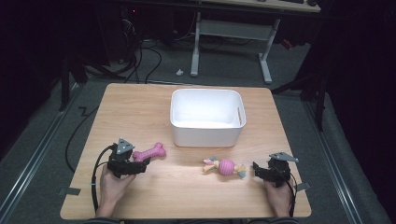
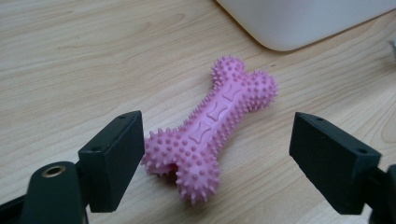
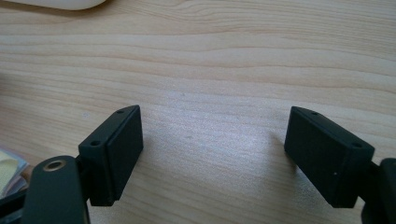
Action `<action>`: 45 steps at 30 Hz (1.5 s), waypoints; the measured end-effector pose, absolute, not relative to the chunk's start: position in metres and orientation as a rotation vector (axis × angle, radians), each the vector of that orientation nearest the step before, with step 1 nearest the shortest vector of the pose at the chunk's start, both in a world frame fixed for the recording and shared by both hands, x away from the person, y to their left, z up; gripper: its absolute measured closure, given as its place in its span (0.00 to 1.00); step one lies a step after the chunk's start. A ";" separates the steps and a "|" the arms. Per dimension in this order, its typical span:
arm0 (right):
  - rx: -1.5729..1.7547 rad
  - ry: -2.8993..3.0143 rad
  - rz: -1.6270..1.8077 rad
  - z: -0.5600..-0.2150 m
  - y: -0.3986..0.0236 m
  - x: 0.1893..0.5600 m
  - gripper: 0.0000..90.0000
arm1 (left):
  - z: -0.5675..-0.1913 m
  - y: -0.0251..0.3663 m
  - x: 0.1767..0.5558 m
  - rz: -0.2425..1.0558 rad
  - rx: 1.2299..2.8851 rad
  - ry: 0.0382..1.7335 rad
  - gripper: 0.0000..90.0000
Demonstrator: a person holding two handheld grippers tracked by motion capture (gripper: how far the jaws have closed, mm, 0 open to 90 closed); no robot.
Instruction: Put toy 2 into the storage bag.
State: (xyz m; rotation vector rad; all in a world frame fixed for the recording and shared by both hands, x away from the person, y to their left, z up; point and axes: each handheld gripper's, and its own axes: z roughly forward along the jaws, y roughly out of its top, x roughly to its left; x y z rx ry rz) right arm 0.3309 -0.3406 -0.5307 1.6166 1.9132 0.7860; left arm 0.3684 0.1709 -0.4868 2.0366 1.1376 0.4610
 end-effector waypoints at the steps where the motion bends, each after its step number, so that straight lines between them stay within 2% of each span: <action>1: 1.616 1.913 0.786 -0.531 -0.341 0.331 0.22 | -0.486 0.171 0.370 0.464 2.041 1.132 0.21; 26: 1.616 1.914 0.786 -0.531 -0.341 0.331 0.22 | -0.498 0.144 0.401 0.419 2.176 1.061 0.30; 45: 1.616 1.914 0.786 -0.531 -0.341 0.331 0.22 | -0.511 0.142 0.410 0.409 2.264 1.070 0.34</action>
